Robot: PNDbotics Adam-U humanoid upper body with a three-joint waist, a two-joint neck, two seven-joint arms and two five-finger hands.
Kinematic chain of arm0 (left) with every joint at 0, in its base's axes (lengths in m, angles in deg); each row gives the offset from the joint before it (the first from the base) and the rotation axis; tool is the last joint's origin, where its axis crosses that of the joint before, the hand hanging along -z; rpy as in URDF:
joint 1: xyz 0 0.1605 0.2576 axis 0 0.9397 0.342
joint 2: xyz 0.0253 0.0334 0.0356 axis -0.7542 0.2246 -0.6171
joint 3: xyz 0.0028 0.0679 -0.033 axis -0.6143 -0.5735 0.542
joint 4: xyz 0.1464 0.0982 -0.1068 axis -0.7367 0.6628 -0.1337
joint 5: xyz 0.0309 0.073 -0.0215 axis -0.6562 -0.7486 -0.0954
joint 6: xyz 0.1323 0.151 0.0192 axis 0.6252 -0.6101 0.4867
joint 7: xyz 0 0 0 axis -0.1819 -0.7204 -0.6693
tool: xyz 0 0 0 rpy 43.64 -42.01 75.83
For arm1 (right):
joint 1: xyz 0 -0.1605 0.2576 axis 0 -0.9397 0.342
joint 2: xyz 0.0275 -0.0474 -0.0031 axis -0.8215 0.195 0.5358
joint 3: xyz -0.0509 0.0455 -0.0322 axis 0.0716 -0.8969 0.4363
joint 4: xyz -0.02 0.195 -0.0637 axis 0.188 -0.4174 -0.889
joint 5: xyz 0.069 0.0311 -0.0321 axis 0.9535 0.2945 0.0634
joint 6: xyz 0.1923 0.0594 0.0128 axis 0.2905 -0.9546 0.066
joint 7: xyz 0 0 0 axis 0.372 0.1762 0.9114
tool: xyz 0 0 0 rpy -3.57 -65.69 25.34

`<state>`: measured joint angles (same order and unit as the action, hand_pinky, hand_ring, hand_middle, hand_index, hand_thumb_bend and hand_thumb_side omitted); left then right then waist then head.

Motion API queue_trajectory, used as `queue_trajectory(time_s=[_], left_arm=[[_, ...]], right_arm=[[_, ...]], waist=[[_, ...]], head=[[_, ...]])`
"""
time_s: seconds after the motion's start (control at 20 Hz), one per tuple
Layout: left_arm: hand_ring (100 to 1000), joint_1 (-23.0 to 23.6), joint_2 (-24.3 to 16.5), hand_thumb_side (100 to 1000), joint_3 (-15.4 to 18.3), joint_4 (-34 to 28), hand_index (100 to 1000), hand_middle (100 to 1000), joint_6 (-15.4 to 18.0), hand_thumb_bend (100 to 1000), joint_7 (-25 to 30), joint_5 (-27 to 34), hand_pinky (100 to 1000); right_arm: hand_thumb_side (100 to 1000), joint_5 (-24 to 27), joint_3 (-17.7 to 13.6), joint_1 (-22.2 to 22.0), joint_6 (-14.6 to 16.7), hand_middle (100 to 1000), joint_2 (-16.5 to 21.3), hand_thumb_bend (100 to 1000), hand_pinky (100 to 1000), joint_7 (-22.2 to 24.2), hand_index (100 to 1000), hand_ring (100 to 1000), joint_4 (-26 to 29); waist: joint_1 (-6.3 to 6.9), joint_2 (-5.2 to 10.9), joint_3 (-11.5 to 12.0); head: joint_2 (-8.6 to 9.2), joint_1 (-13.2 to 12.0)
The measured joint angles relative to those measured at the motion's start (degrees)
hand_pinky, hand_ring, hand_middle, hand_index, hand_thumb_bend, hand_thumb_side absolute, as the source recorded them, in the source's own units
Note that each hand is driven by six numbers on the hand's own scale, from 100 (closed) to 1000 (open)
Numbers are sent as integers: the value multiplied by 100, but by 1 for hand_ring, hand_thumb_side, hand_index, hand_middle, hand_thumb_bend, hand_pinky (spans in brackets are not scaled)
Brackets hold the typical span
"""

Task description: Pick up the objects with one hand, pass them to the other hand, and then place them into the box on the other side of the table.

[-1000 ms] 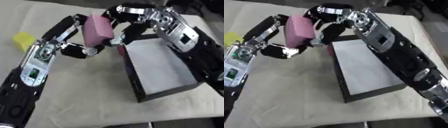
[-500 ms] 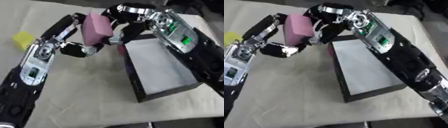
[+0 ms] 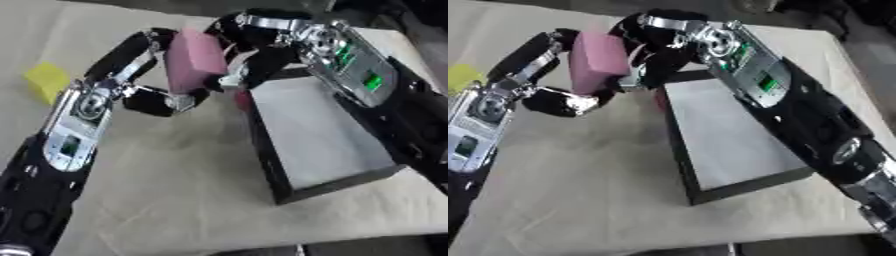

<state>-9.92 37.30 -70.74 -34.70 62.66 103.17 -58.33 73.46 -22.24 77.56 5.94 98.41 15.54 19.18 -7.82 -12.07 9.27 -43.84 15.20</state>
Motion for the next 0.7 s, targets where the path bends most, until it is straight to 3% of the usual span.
queue_trajectory(time_s=[0.05,0.1,0.3,0.5,0.7], left_arm=[[801,0,0,496,0,4,773,700,20,121,-13,-40,973],[804,0,0,583,0,16,777,703,41,204,-27,-84,973],[812,0,0,781,-2,42,789,712,104,436,-87,-185,975],[814,0,1,843,-2,71,792,714,85,585,-144,-267,982],[816,1,30,845,-8,74,792,714,-18,650,-255,-357,983]], right_arm=[[159,24,-1,0,-18,518,2,126,743,18,585,769,-1],[156,54,-5,0,-31,517,5,131,742,31,584,768,-1],[149,124,-22,1,-57,513,13,143,739,57,580,766,6],[145,147,-23,2,-72,511,28,152,737,72,577,763,9],[135,147,-38,4,-74,508,43,161,736,68,575,761,9]], waist=[[0,0,1],[0,0,3],[0,0,4],[0,0,4],[0,0,3]], head=[[0,1],[0,1],[-5,7],[-21,22],[-23,34]])
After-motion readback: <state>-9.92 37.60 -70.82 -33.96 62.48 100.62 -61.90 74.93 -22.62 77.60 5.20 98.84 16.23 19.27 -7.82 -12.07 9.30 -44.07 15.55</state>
